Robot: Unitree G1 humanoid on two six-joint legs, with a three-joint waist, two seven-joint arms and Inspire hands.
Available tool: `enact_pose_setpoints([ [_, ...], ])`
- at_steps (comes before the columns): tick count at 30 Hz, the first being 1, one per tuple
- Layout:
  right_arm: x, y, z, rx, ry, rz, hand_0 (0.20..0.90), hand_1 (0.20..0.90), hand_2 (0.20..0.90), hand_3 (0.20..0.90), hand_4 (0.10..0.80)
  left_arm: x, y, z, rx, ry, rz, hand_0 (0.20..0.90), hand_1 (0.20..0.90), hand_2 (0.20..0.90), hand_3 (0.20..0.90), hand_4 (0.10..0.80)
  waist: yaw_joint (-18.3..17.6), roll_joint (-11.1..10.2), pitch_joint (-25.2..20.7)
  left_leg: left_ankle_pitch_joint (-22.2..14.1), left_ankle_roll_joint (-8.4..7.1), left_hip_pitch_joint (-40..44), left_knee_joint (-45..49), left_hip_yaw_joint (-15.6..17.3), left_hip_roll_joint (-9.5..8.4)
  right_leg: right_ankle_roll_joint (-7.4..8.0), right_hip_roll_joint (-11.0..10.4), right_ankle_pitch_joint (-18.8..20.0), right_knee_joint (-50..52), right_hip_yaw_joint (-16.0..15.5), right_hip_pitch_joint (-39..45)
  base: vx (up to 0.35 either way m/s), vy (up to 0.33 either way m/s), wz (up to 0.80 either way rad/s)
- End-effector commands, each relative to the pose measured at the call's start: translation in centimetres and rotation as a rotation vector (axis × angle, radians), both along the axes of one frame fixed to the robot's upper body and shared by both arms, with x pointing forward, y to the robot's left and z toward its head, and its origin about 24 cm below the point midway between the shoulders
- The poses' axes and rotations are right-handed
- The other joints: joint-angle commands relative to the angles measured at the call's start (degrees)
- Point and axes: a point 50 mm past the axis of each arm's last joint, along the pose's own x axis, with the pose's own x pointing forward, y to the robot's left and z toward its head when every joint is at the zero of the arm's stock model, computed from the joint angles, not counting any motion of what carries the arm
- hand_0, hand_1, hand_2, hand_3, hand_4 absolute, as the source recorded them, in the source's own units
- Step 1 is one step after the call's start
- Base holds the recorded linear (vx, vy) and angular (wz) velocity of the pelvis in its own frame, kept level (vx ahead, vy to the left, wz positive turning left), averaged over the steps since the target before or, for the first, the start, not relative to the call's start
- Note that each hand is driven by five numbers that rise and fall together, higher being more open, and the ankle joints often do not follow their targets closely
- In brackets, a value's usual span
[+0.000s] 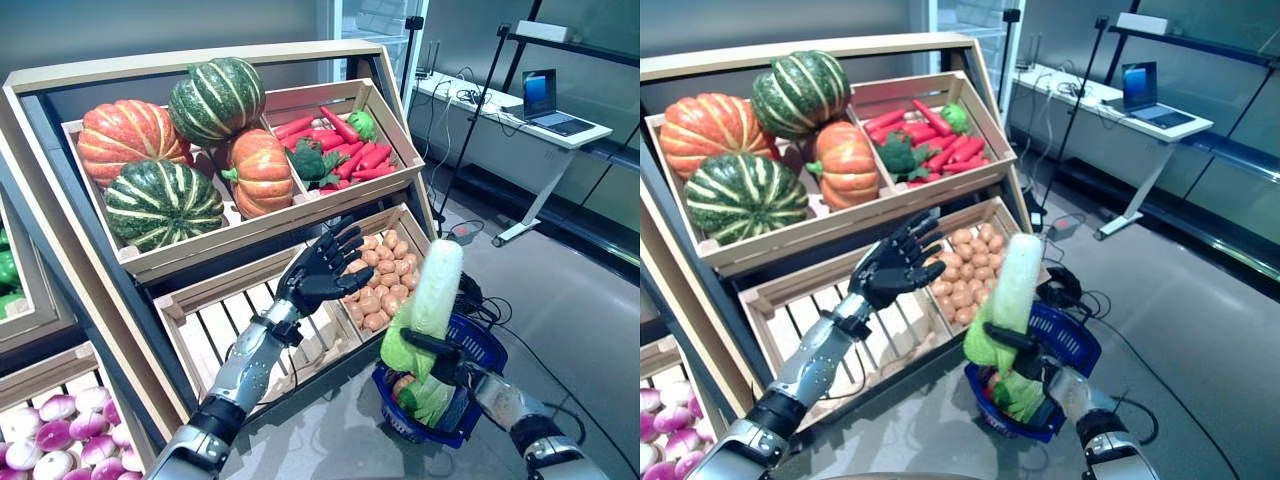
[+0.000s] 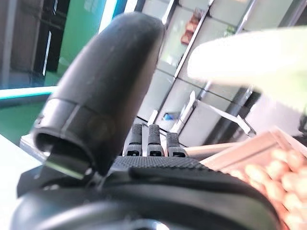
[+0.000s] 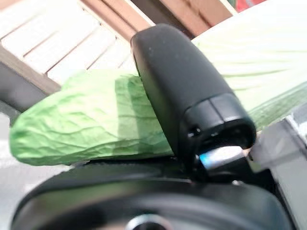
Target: Put vegetables into the basket
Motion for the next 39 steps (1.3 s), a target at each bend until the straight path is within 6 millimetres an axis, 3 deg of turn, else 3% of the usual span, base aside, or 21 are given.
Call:
enact_pose_setpoints([
  [1,5.1,-2.7,5.5,0.018,-0.29,-0.165,0.3,0.3,0.3,0.3,0.4,2.1,0.8,4.2,-0.05,-0.202,0.052,0.9,0.9,0.9,0.9,0.8,1.4,0.4,0.4,-3.4,0.53,1.8,0.1,-1.1,-0.26,-3.17,-0.7,-0.1,3.4,-0.5,-0.9,0.0,0.0,0.0],
  [6,6.6,-4.8,7.0,-0.011,-0.283,-0.278,0.3,0.3,0.3,0.3,0.4,3.6,1.4,5.9,-0.048,-0.263,0.109,0.9,0.9,0.9,0.9,0.8,1.8,0.9,5.4,-3.9,-0.48,-3.9,6.0,-1.7,0.59,-3.85,-1.6,-2.0,9.9,-0.1,-7.0,-0.285,-0.018,-0.02],
  [7,8.1,-6.0,8.9,-0.035,-0.32,-0.341,0.3,0.3,0.3,0.3,0.4,5.0,1.7,8.4,-0.051,-0.349,0.127,0.9,0.9,0.9,0.9,0.8,2.0,1.2,10.6,-4.6,-1.16,-9.7,11.1,-3.0,1.17,-4.04,-2.7,-3.2,15.1,0.1,-12.4,-0.465,-0.028,0.03],
  [8,8.5,-6.4,9.5,-0.04,-0.325,-0.359,0.3,0.3,0.3,0.3,0.4,5.4,1.8,9.1,-0.055,-0.367,0.139,0.9,0.9,0.9,0.9,0.8,2.0,1.2,11.8,-5.2,-1.22,-11.5,12.9,-3.4,1.34,-4.03,-3.2,-3.7,17.1,0.2,-14.3,-0.538,-0.034,0.04],
  [12,10.0,-8.1,12.6,-0.079,-0.355,-0.451,0.3,0.3,0.3,0.3,0.4,6.2,2.5,11.1,-0.069,-0.446,0.187,0.9,0.9,0.9,0.9,0.8,1.9,2.0,18.3,-8.5,-1.64,-23.8,26.4,-5.4,2.31,-4.73,-7.0,-7.1,31.6,1.4,-26.3,-0.316,0.021,0.07],
  [15,10.9,-9.0,14.6,-0.108,-0.383,-0.505,0.3,0.3,0.3,0.3,0.4,6.3,2.4,11.8,-0.102,-0.451,0.231,0.9,0.9,0.9,0.9,0.8,2.0,3.0,20.7,-10.2,-0.96,-30.9,32.1,-6.5,2.22,-5.17,-8.9,-9.4,39.0,2.5,-33.7,-0.263,0.067,0.03],
  [24,12.1,-10.7,18.9,-0.084,-0.473,-0.67,0.3,0.3,0.3,0.3,0.4,6.0,1.1,10.8,-0.189,-0.406,0.236,0.9,0.9,0.9,0.9,0.8,2.7,4.9,25.3,-17.2,0.18,-42.3,45.3,-8.1,1.19,-5.01,-12.0,-15.4,53.6,4.1,-45.2,-0.111,0.005,0.12],
  [31,12.2,-12.0,21.3,-0.13,-0.517,-0.692,0.3,0.3,0.3,0.3,0.4,5.4,1.4,9.9,-0.202,-0.385,0.227,0.9,0.9,0.9,0.9,0.8,2.9,5.8,25.4,-20.5,0.67,-48.5,52.7,-8.6,2.21,-5.53,-13.8,-17.9,60.5,5.1,-51.5,-0.08,-0.028,0.09],
  [32,12.2,-12.1,21.5,-0.156,-0.506,-0.701,0.9,0.9,0.9,0.9,0.8,5.4,1.5,9.7,-0.206,-0.382,0.229,0.9,0.9,0.9,0.9,0.8,2.8,5.9,25.4,-21.1,0.74,-49.0,53.9,-8.7,2.41,-5.64,-13.8,-18.3,61.7,5.5,-52.2,0.0,0.0,0.0],
  [39,12.3,-12.6,22.6,-0.161,-0.538,-0.718,0.9,0.9,0.9,0.9,0.8,5.4,1.5,9.6,-0.2,-0.377,0.227,0.9,0.9,0.9,0.9,0.8,2.9,5.9,25.4,-22.2,1.13,-49.9,56.3,-9.2,2.81,-5.86,-13.5,-19.1,63.3,5.9,-53.1,-0.013,-0.008,0.01],
])
